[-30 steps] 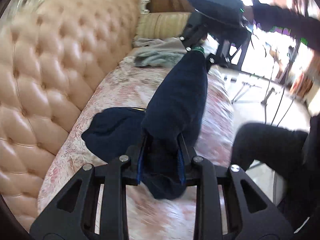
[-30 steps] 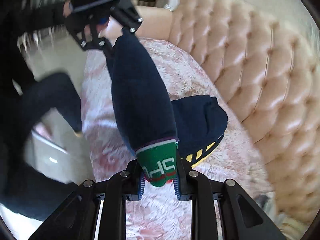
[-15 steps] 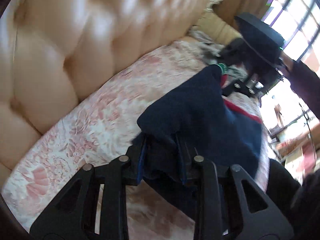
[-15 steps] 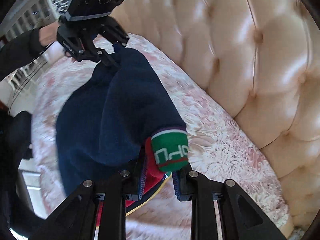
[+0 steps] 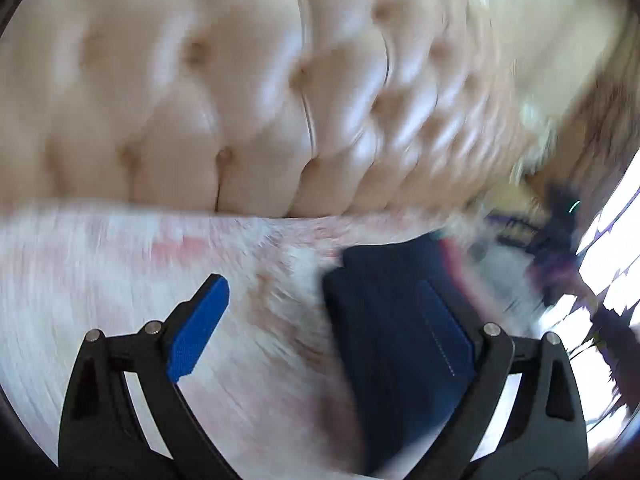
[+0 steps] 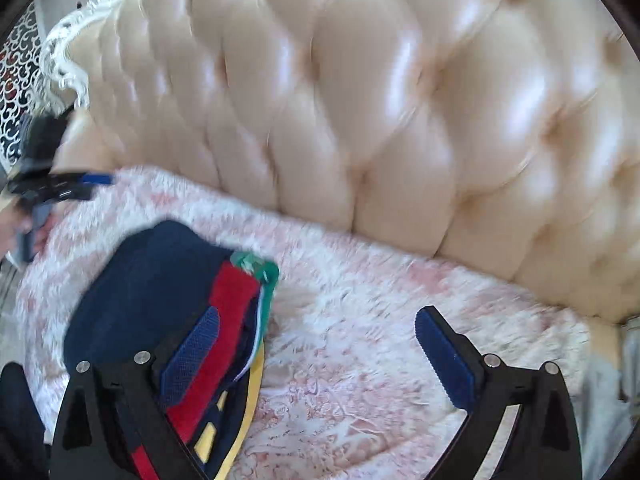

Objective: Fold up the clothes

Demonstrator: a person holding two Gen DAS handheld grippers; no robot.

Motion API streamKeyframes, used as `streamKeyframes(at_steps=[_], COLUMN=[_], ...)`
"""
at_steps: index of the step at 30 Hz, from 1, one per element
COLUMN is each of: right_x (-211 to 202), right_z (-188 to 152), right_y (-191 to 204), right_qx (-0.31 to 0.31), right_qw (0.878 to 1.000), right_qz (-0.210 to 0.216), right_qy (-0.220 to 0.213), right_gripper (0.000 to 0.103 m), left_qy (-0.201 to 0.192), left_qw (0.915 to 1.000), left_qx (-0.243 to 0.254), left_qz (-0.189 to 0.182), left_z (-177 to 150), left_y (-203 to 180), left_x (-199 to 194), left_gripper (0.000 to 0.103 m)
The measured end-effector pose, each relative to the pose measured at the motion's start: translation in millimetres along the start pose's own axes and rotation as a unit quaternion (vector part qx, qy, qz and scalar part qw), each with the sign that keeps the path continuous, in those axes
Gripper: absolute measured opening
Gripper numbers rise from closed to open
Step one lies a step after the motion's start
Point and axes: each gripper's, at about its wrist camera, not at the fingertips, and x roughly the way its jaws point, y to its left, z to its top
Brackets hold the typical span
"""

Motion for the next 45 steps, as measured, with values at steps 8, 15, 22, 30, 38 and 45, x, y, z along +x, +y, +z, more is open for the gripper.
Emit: streamKeyframes(at_steps=[8, 15, 22, 30, 38, 45], right_x=[21.1, 108.4, 127.9, 108.2, 122.2, 189.5], right_z=[22.1, 21.3, 15.7, 72.2, 133.8, 111.8], right_y=[77.2, 75.3, 99.4, 44.2, 40.6, 76.3], right_qx=[0.047, 0.046, -0.06, 0.062, -0.105, -0.241], right_qw=[0.977, 0.973, 0.974, 0.951, 0.941, 0.886], right_qz=[0.205, 0.172, 0.094, 0.201, 0.19, 0.2], right_qy=[0.048, 0.146, 0.197, 0.225, 0.259, 0.342], right_gripper=[0.101, 0.101, 0.103, 0.103, 0.103, 0.103], left_qy=[-0.045, -0.036, -0.077, -0.125, -0.113, -0.118], left_qw=[0.9006, 0.8533, 0.8297, 0.8238, 0.8445, 0.8608], left_qx=[-0.393, -0.494, -0.542, -0.552, -0.523, -0.495], left_qz=[-0.181, -0.163, -0.109, -0.027, -0.026, -0.021], left_z=[-226.1, -259.8, -234.2, -225.9, -219.1, -218.4], left_y=[-12.9, -29.5, -34.8, -57.6, -39.9, -44.4], left_x=[-13.6, 59.3, 76.6, 82.1, 91.0, 90.0], left_gripper=[0.101, 0.101, 0.102, 0.102, 0.073, 0.069])
